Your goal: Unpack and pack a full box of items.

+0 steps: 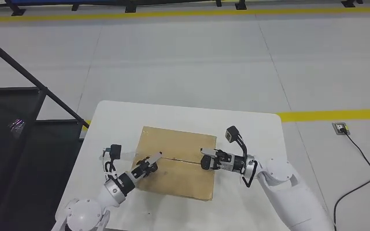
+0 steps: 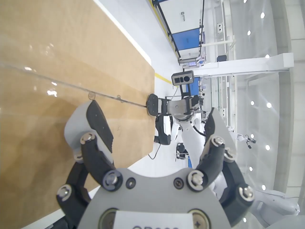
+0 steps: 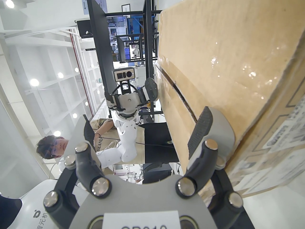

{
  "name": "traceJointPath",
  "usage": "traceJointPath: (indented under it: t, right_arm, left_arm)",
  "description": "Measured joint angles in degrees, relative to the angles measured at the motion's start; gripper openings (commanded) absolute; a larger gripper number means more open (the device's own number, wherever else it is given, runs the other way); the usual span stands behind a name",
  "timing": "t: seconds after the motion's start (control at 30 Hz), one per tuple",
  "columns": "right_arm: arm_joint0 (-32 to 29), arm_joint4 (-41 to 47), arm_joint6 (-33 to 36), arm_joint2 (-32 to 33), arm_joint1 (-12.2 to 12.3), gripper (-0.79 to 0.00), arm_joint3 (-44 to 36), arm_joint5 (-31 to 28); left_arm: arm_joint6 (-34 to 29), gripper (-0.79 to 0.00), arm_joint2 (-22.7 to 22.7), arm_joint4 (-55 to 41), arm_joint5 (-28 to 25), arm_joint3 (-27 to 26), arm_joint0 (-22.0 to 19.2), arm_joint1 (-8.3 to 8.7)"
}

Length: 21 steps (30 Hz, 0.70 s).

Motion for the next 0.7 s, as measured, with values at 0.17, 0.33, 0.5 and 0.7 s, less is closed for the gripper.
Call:
traceJointPath:
  t: [0.17, 0.33, 0.5, 0.7]
  right_arm:
    - [0.0, 0.0, -0.3, -0.1, 0.0, 0.0, 0.5, -0.4]
    - [0.0, 0.0, -0.3, -0.1, 0.0, 0.0, 0.4, -0.4]
    - [0.0, 0.0, -0.3, -0.1, 0.0, 0.0, 0.4, -0.4]
    - [0.0, 0.0, -0.3, -0.1, 0.0, 0.0, 0.4, -0.4]
  left_arm:
    - [9.0, 0.0, -5.8, -1.9, -0.5, -1.7, 4.0, -0.16]
    - [18.3, 0.0, -10.6, -4.2, 1.3, -2.3, 7.7, -0.53]
    - [18.4, 0.0, -10.6, -4.0, 1.3, -2.4, 7.7, -0.54]
    - [19.4, 0.0, -10.6, -5.7, 1.9, -1.1, 7.9, -0.79]
